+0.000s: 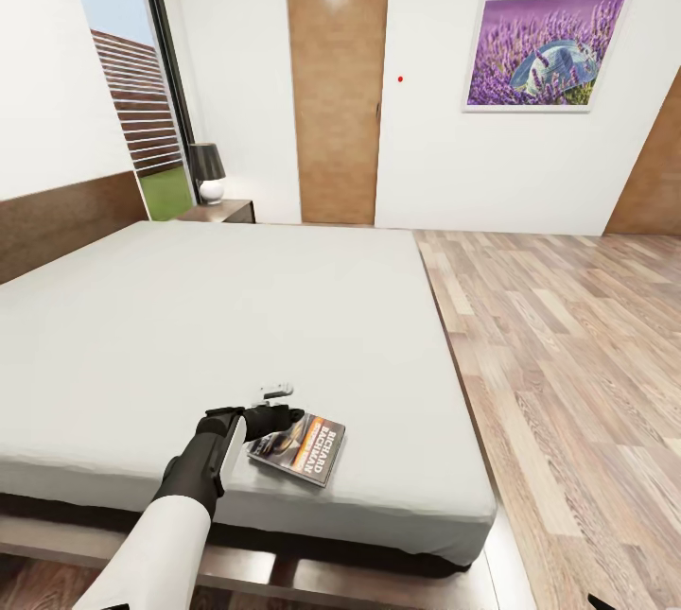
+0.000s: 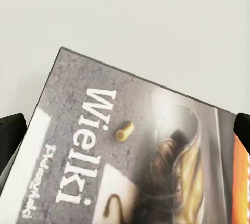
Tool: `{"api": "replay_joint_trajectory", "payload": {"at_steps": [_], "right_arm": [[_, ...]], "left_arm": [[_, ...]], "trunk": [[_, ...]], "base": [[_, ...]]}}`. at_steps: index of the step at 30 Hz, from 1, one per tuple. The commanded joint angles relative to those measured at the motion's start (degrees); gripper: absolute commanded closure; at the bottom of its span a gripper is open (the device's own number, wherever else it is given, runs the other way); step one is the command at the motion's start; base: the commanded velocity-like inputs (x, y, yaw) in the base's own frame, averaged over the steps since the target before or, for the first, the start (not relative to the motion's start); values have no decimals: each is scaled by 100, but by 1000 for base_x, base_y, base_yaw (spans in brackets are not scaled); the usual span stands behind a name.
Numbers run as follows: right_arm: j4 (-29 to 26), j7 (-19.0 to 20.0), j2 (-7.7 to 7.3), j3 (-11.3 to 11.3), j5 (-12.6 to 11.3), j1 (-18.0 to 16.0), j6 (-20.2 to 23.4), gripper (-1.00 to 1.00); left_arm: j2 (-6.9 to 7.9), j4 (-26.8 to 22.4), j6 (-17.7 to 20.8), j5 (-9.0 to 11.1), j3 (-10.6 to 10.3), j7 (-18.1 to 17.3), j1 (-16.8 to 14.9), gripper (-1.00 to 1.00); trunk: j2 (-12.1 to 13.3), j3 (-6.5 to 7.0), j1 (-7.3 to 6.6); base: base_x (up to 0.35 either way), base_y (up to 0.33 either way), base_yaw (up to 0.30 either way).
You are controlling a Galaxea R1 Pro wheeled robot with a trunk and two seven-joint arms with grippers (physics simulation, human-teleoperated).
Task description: In the bedroom, move the book from the bed onto either nightstand, and place the two sandals side by side next to the bed.
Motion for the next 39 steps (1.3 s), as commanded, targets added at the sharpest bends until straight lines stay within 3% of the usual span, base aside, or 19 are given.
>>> {"api": "replay_joint_trajectory", "payload": {"at_steps": [1,12,39], "right_arm": [[28,20,-4,47,-49,-12,-53,-100],[31,20,-5,55,-49,-12,-57,-100],[30,20,-4,54,-49,-12,-58,-100]], "left_arm": [[-9,-8,23,-60,36,-53,-5,-100],[-9,-8,23,-60,36,-53,-5,-100],[-9,-8,23,-60,36,-53,-5,-100]], "trunk": [[-3,-6,-1],[-3,1,-1],[-3,1,-1]], "base": [[0,0,0],[0,0,-122],[0,0,-20]]}}
